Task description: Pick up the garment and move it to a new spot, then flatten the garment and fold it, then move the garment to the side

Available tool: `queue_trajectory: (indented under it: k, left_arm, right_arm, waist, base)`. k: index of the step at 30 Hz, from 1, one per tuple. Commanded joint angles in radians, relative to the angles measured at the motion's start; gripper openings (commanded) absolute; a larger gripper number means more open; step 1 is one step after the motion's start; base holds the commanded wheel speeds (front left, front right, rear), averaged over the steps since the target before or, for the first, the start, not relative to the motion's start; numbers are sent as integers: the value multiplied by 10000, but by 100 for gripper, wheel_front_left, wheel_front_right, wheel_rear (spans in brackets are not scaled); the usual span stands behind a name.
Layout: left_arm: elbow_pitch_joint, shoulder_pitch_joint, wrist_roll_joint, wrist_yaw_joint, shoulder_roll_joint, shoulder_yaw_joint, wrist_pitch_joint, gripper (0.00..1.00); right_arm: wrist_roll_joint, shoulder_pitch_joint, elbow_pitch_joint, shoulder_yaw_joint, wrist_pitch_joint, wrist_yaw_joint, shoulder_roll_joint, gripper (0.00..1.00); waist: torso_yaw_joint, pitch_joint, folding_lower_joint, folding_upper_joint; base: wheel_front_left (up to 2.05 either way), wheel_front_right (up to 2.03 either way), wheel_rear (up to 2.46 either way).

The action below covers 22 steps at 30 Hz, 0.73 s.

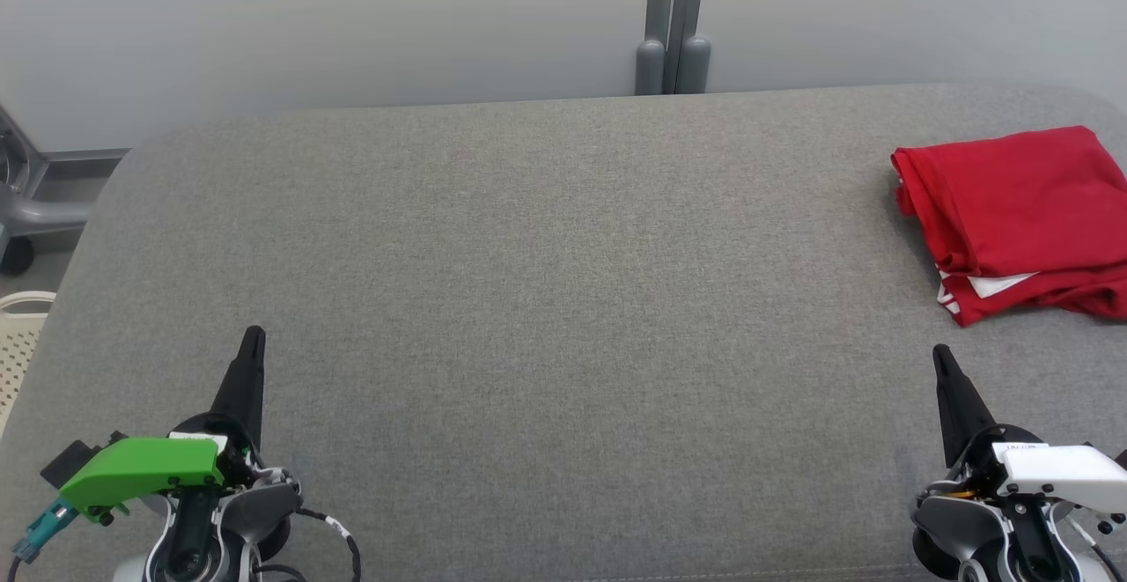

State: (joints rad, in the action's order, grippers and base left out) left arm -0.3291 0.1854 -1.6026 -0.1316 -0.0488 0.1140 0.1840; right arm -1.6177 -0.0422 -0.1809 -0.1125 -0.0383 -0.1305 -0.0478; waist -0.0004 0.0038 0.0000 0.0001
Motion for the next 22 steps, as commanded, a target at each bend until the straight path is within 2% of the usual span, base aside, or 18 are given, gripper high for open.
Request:
queue_trajectory:
  k: [1, 22]
  left_arm:
    - [3, 138, -18, -21, -1, 30, 37, 0]
    - [4, 138, -18, -21, -3, 29, 37, 0]
  right_arm:
    - [-48, -48, 44, -18, -35, -4, -45, 0]
    - [-47, -48, 44, -17, -34, -4, -45, 0]
  waist:
    - [0, 0, 0, -1]
    - [0, 0, 0, -1]
  base:
    - [0, 0, 0]
    - [0, 0, 0]
